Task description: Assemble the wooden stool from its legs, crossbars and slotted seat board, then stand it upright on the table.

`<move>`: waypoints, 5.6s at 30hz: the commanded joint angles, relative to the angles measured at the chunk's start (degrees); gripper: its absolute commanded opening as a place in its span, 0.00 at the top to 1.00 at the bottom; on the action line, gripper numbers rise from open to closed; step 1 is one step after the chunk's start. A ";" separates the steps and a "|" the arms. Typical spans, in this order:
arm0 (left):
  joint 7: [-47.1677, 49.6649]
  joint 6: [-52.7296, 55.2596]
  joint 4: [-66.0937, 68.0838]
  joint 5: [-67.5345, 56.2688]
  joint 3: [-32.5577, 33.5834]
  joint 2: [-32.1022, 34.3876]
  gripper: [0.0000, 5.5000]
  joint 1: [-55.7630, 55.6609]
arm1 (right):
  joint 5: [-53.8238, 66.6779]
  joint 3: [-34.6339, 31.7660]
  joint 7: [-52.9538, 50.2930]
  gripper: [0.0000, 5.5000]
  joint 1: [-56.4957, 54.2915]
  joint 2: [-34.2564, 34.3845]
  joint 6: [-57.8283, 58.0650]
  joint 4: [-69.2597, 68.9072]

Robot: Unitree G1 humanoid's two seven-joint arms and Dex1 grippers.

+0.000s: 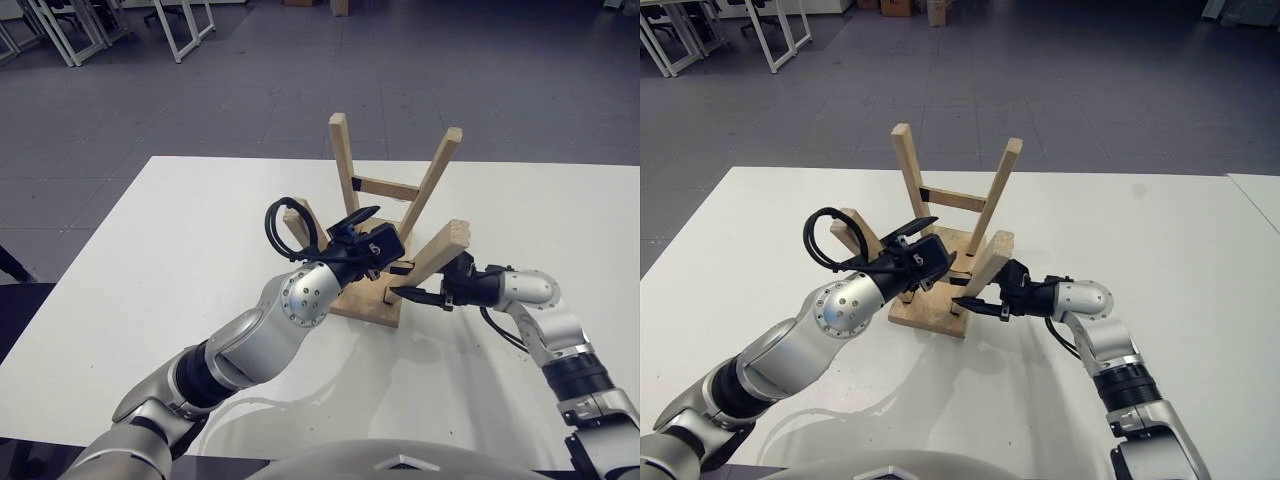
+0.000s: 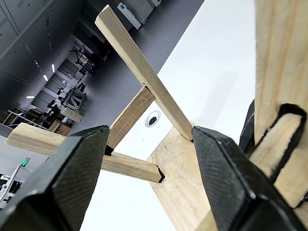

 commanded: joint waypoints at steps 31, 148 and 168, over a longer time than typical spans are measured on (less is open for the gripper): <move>0.72 -14.06 -0.98 4.23 30.99 -1.66 0.42 -12.81 | -17.38 14.64 -10.03 0.63 -9.43 -8.28 16.91 10.86; -8.76 -5.20 17.85 -6.19 32.08 -10.61 0.55 18.89 | 19.48 -36.00 -41.55 0.37 -51.26 10.59 40.77 -8.50; -8.77 -4.68 17.11 -6.46 32.97 -10.15 0.55 19.79 | 22.68 -26.74 -42.21 0.37 -38.28 12.45 46.45 -14.66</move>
